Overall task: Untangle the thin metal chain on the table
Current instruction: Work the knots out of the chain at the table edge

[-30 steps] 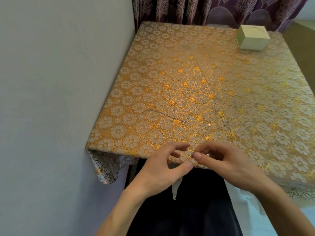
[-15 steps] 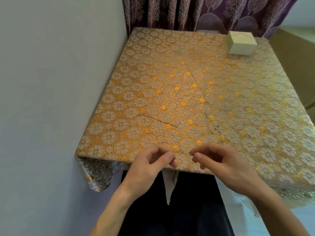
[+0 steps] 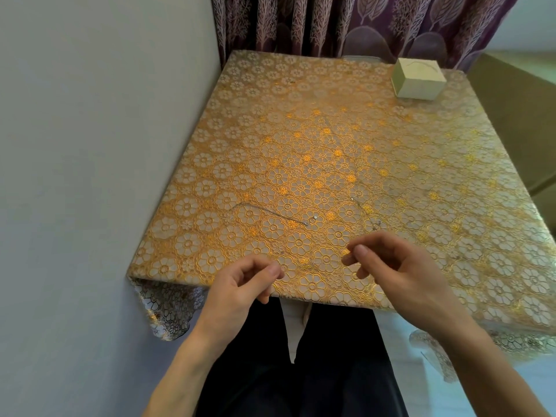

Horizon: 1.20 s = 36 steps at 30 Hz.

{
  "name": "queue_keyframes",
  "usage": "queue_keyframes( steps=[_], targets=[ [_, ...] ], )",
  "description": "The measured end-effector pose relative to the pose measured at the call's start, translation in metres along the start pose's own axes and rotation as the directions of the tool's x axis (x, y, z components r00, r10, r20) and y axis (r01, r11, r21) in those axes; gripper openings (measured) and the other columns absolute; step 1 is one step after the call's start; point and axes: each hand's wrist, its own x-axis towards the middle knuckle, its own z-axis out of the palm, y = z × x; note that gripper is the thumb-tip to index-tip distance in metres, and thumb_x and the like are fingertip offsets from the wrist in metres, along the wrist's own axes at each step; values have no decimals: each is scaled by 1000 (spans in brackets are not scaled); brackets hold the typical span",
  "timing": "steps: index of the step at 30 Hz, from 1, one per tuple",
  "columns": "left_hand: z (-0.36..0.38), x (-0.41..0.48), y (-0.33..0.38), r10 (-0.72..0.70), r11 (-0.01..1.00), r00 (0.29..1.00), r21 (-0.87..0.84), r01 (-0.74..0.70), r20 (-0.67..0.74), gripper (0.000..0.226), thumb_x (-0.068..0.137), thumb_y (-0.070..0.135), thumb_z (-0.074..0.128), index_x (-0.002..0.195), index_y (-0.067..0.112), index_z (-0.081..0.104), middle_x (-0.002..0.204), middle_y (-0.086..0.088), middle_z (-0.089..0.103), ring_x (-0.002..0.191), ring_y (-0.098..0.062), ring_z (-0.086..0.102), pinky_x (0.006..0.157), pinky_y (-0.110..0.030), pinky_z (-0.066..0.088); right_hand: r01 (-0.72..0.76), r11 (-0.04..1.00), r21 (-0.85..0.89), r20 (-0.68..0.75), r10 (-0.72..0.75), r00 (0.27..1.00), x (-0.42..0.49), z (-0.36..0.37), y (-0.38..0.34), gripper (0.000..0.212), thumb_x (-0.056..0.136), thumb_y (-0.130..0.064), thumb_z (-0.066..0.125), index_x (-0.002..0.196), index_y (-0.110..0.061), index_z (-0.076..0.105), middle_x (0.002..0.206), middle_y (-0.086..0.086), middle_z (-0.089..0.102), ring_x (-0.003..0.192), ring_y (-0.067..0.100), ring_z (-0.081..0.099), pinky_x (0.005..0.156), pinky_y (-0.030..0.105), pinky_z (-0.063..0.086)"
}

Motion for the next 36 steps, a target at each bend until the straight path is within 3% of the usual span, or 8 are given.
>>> queue_keyframes(
  steps=[7, 11, 15, 19, 22, 27, 32, 36],
  targets=[
    [0, -3, -9, -162, 959, 972, 260, 114, 170, 16, 87, 33, 67, 79, 20, 71, 67, 9, 63, 62, -9, 58, 67, -18, 46, -20, 995, 94, -47, 24, 999, 2, 7, -11, 10, 98, -18, 60, 98, -14, 69, 78, 1, 74, 61, 3, 60, 59, 17, 48],
    [2, 2, -7, -223, 923, 946, 362, 127, 236, 5, 94, 32, 68, 99, 33, 70, 95, 12, 72, 90, -14, 69, 86, -25, 53, 7, 998, 68, 15, -8, 1000, 2, 7, -20, 11, 94, -23, 63, 94, -15, 70, 74, 0, 73, 61, 3, 60, 58, 18, 47],
    [24, 18, 18, -128, 962, 951, 270, 50, 283, 36, 88, 55, 65, 122, 44, 62, 120, 21, 66, 111, 1, 62, 98, -27, 51, 62, 998, 30, 114, -65, 991, 4, 3, -32, 15, 90, -29, 63, 93, -15, 71, 75, 2, 72, 64, 7, 62, 59, 19, 47],
    [45, 28, 33, -10, 990, 971, 141, -25, 239, 26, 90, 47, 68, 96, 22, 76, 103, 5, 75, 103, -11, 68, 98, -38, 51, 112, 993, -36, 161, -105, 981, 6, -1, -39, 16, 90, -31, 63, 93, -17, 70, 77, 2, 73, 63, 8, 61, 59, 22, 49],
    [42, 29, 33, -32, 989, 991, -142, 51, 133, 24, 90, 36, 64, 74, 21, 73, 95, -9, 73, 92, -20, 67, 88, -42, 53, 110, 985, -132, 172, -87, 981, 8, -7, -38, 8, 95, -26, 62, 92, -22, 68, 78, -2, 73, 64, 14, 62, 60, 29, 51],
    [27, 26, 34, -101, 785, 983, -595, 172, 151, 32, 84, 27, 60, 56, 19, 48, 59, -3, 50, 68, -22, 57, 74, -35, 48, 76, 977, -197, 241, -27, 970, 9, -6, -32, 10, 98, -28, 58, 94, -22, 66, 83, -5, 73, 69, 12, 64, 66, 33, 55],
    [11, 20, 28, -124, 792, 984, -585, 177, 129, 28, 84, 29, 63, 61, 14, 55, 41, 3, 32, 54, -17, 47, 69, -31, 42, 99, 978, -184, 230, -55, 972, 8, 0, -30, 11, 99, -22, 59, 91, -20, 66, 78, -6, 72, 65, 13, 62, 65, 33, 52],
    [-1, 18, 18, -102, 789, 987, -594, 155, 122, 19, 77, 24, 75, 69, 9, 68, 41, 2, 41, 57, -17, 52, 68, -28, 46, 100, 978, -184, 237, -55, 970, 8, 2, -31, 10, 98, -22, 60, 92, -22, 67, 79, -6, 72, 69, 21, 63, 67, 39, 53]
  ],
)
